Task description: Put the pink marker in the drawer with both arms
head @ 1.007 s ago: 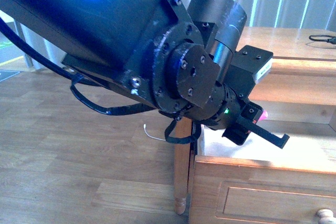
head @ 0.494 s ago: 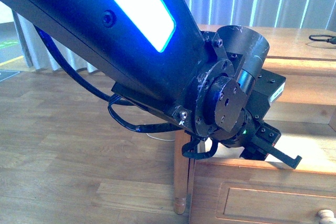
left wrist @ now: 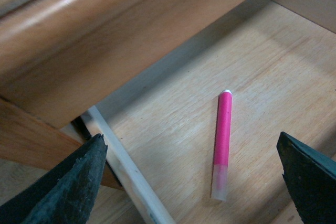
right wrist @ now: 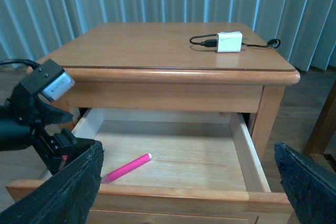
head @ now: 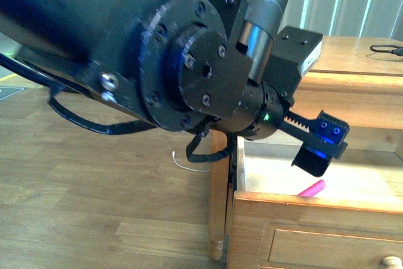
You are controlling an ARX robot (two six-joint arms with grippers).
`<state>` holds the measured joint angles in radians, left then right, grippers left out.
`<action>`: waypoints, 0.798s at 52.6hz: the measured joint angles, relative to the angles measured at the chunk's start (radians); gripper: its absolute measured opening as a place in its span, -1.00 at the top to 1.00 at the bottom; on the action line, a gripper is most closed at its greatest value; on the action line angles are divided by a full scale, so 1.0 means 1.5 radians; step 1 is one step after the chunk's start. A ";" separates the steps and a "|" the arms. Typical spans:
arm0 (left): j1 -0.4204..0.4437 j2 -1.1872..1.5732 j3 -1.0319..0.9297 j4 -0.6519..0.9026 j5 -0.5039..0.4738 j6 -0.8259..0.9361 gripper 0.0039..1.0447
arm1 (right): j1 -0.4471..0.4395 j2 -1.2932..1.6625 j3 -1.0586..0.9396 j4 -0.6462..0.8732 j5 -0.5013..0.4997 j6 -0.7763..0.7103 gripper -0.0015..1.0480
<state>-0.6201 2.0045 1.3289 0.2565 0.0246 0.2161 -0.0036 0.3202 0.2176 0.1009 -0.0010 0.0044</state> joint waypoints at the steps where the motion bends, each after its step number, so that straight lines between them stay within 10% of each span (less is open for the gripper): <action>1: 0.002 -0.013 -0.011 0.007 -0.003 0.000 -0.88 | 0.000 0.000 0.000 0.000 0.000 0.000 -0.84; 42: 0.149 -0.606 -0.509 0.122 -0.083 0.000 -0.89 | 0.000 0.000 0.000 0.000 0.000 0.000 -0.84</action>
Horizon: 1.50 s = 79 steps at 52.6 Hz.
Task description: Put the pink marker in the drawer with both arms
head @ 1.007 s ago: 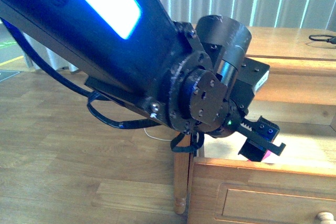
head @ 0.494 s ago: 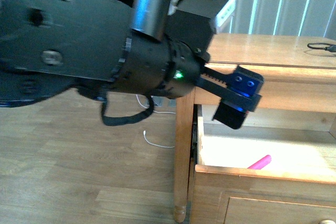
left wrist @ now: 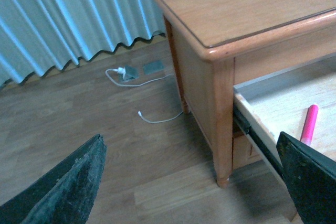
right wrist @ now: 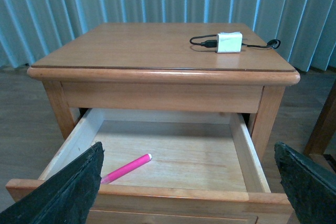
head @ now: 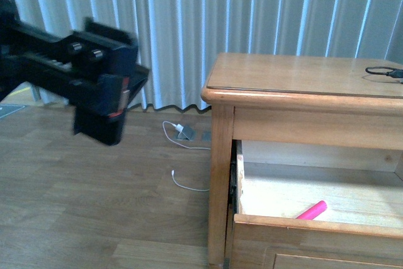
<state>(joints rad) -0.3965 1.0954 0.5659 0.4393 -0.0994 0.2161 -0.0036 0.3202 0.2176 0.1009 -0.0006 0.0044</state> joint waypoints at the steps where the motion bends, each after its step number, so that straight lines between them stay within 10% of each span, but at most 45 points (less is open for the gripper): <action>1: 0.003 -0.018 -0.013 -0.005 -0.004 -0.005 -0.89 | 0.000 0.000 0.000 0.000 0.000 0.000 -0.84; 39: 0.134 -0.439 -0.241 -0.224 -0.028 -0.159 -0.89 | 0.000 0.000 0.000 0.000 0.000 0.000 -0.84; 65: 0.262 -0.557 -0.339 -0.157 0.065 -0.149 0.94 | 0.000 0.000 0.000 0.000 0.000 0.000 -0.84; 79: 0.263 -0.606 -0.362 -0.176 0.067 -0.147 0.93 | 0.000 0.000 0.000 0.000 0.000 0.000 -0.84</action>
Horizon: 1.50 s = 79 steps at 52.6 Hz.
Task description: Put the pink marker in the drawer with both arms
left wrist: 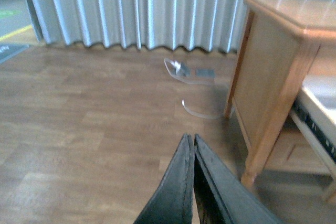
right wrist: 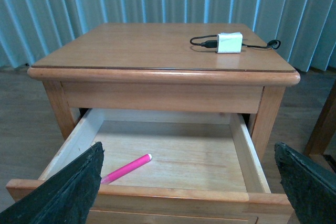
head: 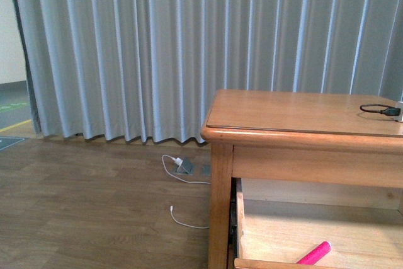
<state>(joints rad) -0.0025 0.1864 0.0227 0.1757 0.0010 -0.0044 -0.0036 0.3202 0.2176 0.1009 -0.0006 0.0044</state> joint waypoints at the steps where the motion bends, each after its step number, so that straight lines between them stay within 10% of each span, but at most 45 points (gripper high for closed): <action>1: 0.000 -0.003 0.000 0.001 -0.001 0.000 0.93 | 0.000 0.000 0.000 0.000 0.000 0.000 -0.84; 32: 0.000 -0.121 0.000 -0.116 -0.001 0.000 0.93 | 0.000 0.000 0.000 0.000 0.000 0.000 -0.84; 59: 0.000 -0.121 0.000 -0.116 -0.001 0.000 -0.89 | 0.003 0.126 0.073 -0.222 -0.021 -0.084 -0.84; 79: 0.000 -0.121 0.000 -0.116 -0.001 0.000 -0.89 | 0.001 0.459 0.166 -0.222 -0.095 -0.042 -0.84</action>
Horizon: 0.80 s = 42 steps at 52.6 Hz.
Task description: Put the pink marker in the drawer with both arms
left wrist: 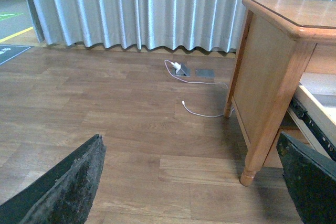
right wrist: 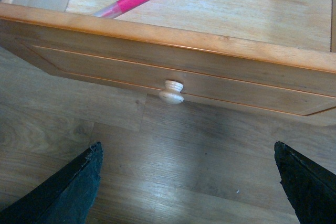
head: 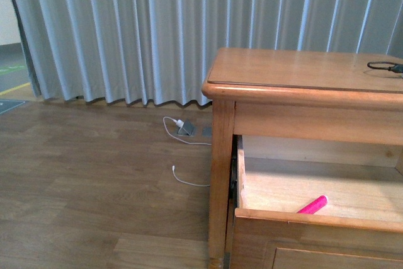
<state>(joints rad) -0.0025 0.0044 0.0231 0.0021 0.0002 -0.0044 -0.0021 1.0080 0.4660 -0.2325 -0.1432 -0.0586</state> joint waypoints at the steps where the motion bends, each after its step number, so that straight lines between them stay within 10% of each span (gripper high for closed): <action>1: 0.000 0.000 0.000 0.000 0.000 0.000 -0.89 | 0.000 0.014 0.003 0.006 0.001 0.003 -0.84; 42: 0.000 0.000 0.000 0.000 0.000 0.000 -0.89 | 0.010 0.449 0.158 0.317 0.097 0.031 -0.84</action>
<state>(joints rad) -0.0025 0.0044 0.0231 0.0021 0.0002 -0.0044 0.0124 1.6814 0.7025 0.2424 0.0017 -0.0116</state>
